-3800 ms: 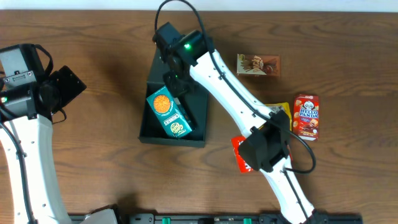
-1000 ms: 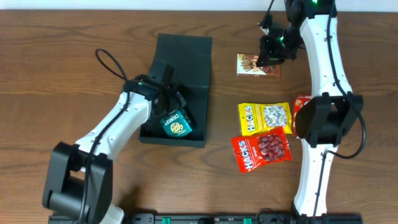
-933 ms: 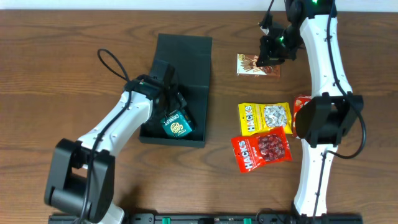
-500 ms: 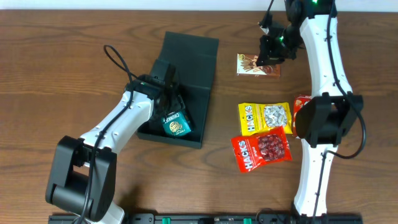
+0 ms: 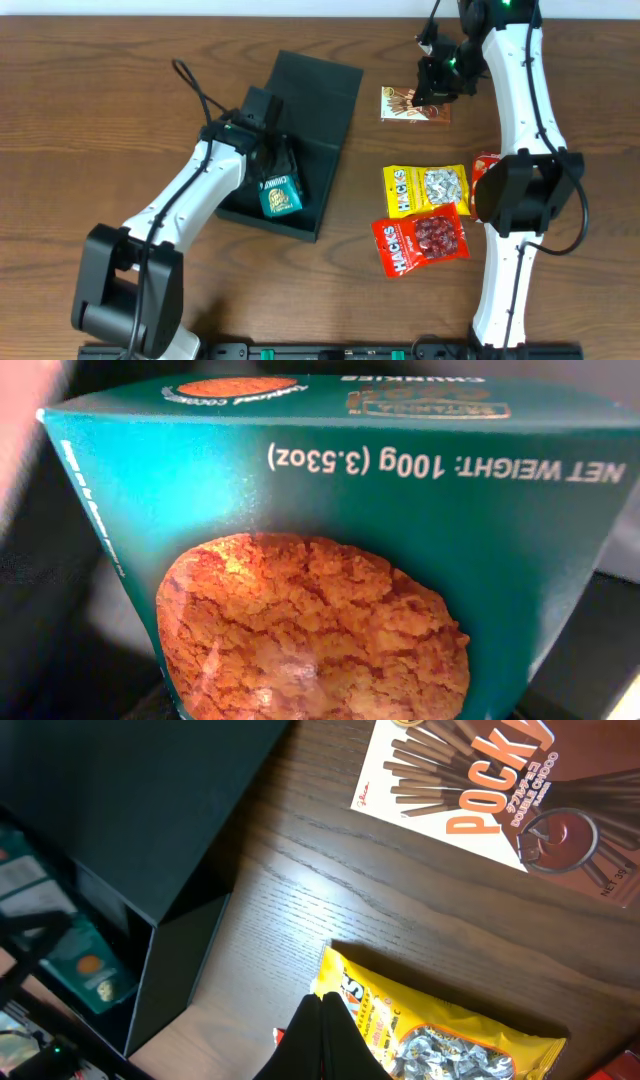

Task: Pack container
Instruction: 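Push the Chunkies box upright against the box's right wall with the left gripper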

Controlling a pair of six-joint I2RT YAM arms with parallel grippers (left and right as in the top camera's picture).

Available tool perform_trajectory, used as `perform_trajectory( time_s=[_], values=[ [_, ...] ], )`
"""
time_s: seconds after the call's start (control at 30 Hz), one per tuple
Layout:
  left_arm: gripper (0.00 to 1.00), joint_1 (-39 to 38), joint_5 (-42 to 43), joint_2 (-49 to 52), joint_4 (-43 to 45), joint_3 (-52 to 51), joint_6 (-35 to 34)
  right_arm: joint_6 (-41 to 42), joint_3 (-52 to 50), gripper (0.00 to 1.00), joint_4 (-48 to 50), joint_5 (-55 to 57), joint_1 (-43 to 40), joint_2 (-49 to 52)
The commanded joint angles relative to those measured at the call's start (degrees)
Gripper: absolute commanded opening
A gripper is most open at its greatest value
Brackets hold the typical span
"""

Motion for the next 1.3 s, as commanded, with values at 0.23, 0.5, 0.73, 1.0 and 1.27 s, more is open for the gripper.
perform_trajectory(
  time_s=[0.23,0.5,0.73,1.0,1.27],
  values=[
    [0.67,-0.92,-1.29,-5.81,-1.86,2.75,17.99,-1.07,0.90,0.02,0.00,-0.24,-0.15,-1.14],
    [0.67,-1.62,-5.29,-6.45,-5.53,3.13,30.67,-1.07,0.90,0.02,0.00,-0.24,-0.15,-1.14],
    [0.76,-4.72,-13.60,-6.43,-7.54,3.13,33.75,-1.07,0.90,0.02,0.22,-0.24,-0.15,-1.14],
    [0.95,-5.27,-13.66,-6.43,-7.45,3.13,33.59,-1.07,0.90,0.01,0.15,-0.24,-0.15,-1.14],
    [0.95,-3.69,-19.56,-6.54,-7.63,3.61,24.85,-1.05,-0.04,0.02,-0.02,-0.28,0.09,-1.11]
  ],
)
